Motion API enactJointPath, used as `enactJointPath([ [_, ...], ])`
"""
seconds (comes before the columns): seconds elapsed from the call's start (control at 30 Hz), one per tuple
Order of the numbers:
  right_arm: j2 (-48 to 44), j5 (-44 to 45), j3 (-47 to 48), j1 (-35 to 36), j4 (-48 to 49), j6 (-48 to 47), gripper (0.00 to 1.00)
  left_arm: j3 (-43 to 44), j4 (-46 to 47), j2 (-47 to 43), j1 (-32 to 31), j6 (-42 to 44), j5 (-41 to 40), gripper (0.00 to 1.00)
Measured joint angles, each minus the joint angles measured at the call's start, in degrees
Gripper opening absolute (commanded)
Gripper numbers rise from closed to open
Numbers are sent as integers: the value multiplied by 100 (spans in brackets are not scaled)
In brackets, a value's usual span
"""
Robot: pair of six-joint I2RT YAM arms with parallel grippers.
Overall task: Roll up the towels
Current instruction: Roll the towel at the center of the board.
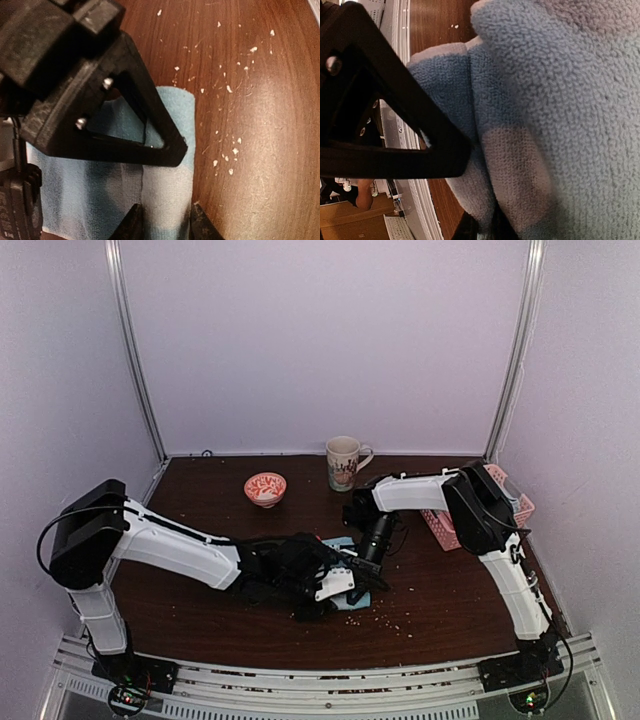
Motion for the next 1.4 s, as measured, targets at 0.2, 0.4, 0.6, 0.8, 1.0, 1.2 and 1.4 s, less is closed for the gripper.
enactJointPath([
  [0.2, 0, -2, 0, -9, -7, 0, 10, 79, -101, 210, 0, 81, 79, 6],
  [0.4, -66, -81, -22, -13, -79, 44, 45, 122, -184, 210, 0, 46, 232, 0],
  [0.6, -894, 192, 13, -105, 39, 146, 49, 120, -258, 203, 13, -170, 680, 0],
  [0.8, -2044, 551, 809, -608, 184, 568, 48, 125, -385, 210, 321, -634, 1547, 0],
  [1.0, -3724, 428, 660, -715, 693, 610, 48, 533, -538, 734, 1145, -1357, 3193, 0],
  [1.2, -4666, 402, -258, -175, 968, 297, 43, 835, -522, 1296, 1613, -2096, 4542, 0],
  [1.4, -4564, 1469, -1963, 793, 1687, 129, 45, 1045, -540, 1674, 1810, -2487, 5320, 1],
])
